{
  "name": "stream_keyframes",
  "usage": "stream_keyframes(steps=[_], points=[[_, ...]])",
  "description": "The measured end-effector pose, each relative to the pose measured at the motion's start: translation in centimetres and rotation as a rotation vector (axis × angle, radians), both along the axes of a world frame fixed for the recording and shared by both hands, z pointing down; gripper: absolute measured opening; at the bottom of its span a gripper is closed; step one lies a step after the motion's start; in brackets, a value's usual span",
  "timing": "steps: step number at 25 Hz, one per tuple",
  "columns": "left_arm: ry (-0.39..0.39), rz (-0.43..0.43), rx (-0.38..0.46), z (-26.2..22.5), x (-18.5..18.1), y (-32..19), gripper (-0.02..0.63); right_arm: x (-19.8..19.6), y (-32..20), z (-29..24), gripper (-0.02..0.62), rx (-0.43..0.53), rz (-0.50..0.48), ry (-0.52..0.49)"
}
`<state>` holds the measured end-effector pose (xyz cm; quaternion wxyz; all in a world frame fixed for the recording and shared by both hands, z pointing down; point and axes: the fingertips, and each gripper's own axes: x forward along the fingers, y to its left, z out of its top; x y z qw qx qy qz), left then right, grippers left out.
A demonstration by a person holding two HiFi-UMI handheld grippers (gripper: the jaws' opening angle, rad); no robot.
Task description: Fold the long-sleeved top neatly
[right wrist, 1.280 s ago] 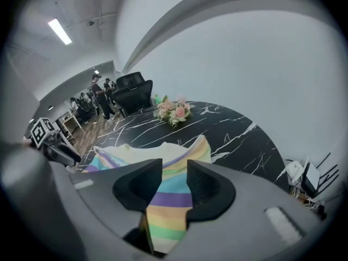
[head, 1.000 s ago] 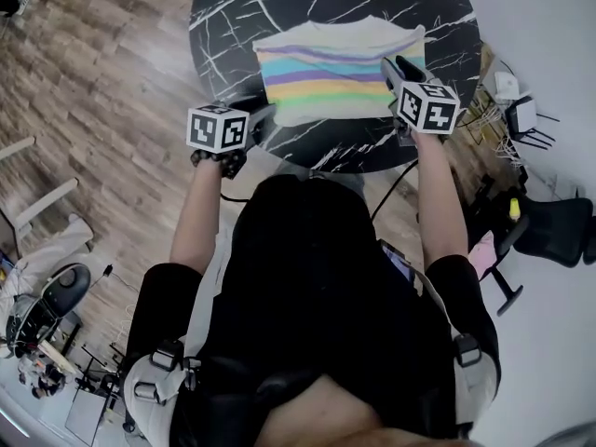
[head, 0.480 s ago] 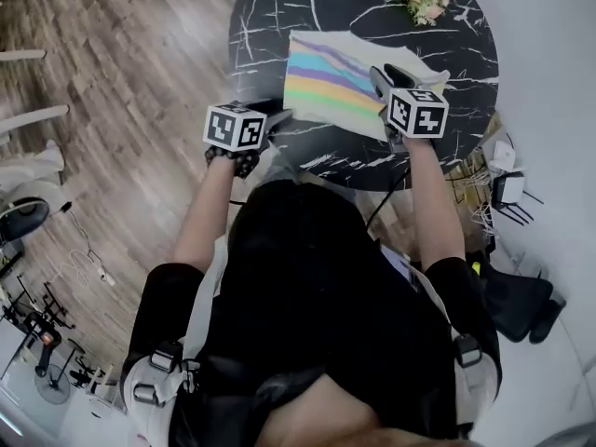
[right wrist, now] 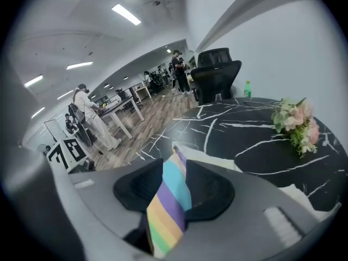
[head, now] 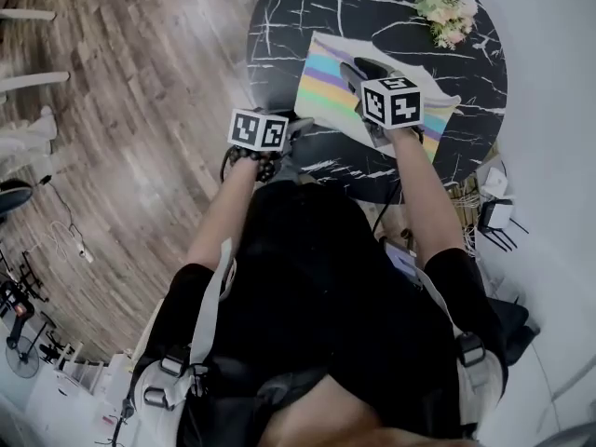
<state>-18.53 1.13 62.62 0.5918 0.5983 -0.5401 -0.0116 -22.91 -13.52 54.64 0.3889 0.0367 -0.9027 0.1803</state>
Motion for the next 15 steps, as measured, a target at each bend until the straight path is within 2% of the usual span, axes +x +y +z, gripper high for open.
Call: stream_keyframes(steps=[3,11,15], points=[[0.032,0.000,0.004,0.5,0.4,-0.1,0.201,-1.9,1.5,1.4,0.138,-0.012,-0.026,0.024],[0.076,0.020,0.035,0.3,0.8,-0.6,0.176,-5.0,0.3,4.8,0.183,0.004,0.097,0.135],[0.087,0.063,0.045,0.2,1.5,-0.8,0.178,-5.7,0.2,6.1,0.270,0.028,0.118,0.206]])
